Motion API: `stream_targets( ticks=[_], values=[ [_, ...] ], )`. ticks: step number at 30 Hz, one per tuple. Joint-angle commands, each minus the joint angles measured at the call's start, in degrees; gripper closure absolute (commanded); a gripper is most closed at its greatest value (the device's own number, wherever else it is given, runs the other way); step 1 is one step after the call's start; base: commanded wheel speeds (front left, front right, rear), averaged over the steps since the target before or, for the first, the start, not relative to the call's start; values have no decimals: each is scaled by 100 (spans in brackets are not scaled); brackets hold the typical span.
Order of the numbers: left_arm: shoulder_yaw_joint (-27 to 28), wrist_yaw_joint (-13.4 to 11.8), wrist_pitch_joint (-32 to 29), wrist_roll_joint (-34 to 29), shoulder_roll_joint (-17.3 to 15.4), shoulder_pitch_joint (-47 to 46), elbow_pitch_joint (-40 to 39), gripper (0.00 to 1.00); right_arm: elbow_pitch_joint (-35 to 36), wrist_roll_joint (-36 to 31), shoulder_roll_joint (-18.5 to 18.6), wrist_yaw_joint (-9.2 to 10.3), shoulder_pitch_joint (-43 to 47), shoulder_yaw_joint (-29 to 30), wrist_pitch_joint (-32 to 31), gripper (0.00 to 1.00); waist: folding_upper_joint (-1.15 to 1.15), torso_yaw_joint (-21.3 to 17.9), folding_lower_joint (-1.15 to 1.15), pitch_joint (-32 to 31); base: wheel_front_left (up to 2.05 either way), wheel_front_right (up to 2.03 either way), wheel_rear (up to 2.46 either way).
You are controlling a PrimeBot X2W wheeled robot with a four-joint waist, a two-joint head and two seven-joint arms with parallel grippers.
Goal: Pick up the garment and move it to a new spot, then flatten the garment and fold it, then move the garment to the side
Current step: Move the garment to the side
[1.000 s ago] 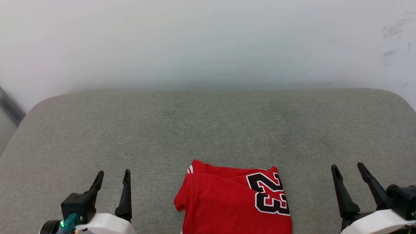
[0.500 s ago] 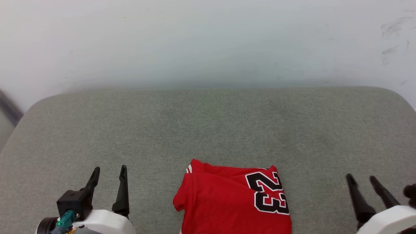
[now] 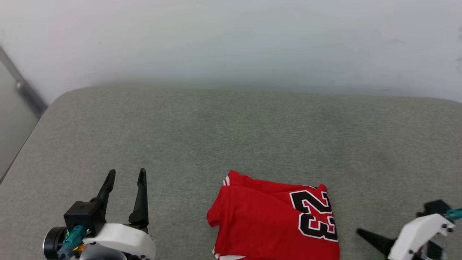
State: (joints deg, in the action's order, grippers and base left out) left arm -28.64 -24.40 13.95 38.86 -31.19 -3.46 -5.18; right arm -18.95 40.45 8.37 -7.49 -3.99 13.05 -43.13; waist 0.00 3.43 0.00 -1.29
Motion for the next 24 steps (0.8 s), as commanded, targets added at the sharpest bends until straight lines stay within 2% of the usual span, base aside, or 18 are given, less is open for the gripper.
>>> stream_targets(
  ticks=[1, 6, 11, 12, 13, 14, 19, 24],
  values=[
    [-21, 20, 1, -50, 30, -95, -11, 0, -95, 134, -70, 0, -134, -125, -122, 0, 0, 132, 0, 95, 0, 0, 0],
    [-104, 112, 6, -97, 85, -271, -4, 0, -562, 918, -306, 0, -458, -476, -387, 0, 0, 339, 0, 308, 0, 0, 0],
    [-125, 170, 22, -95, 139, -400, 73, 0, -980, 1302, -318, 0, -709, -919, -212, 0, 0, 458, 0, 460, 0, 0, 0],
    [-119, 182, 24, -87, 143, -415, 88, 0, -1058, 1357, -318, 1, -737, -1003, -186, 17, 0, 470, 0, 469, 0, 0, 0],
    [-113, 195, 28, -82, 141, -414, 102, 0, -1099, 1410, -298, 1, -769, -1088, -150, 84, 0, 478, 0, 474, 0, 0, 0],
    [-103, 200, 31, -77, 135, -407, 118, 0, -1132, 1475, -277, 1, -802, -1170, -106, 100, 0, 478, 0, 477, 0, 0, 0],
    [-83, 165, 20, -70, 84, -319, 161, 0, -1051, 1585, -37, 0, -981, -1579, 272, 100, 0, 370, 0, 358, 0, 0, 0],
    [-78, 105, -11, -76, -6, -185, 117, 0, -996, 1136, 326, 0, -1017, -2141, 678, 100, 0, 3, 0, 132, 0, 0, 0]
  ],
)
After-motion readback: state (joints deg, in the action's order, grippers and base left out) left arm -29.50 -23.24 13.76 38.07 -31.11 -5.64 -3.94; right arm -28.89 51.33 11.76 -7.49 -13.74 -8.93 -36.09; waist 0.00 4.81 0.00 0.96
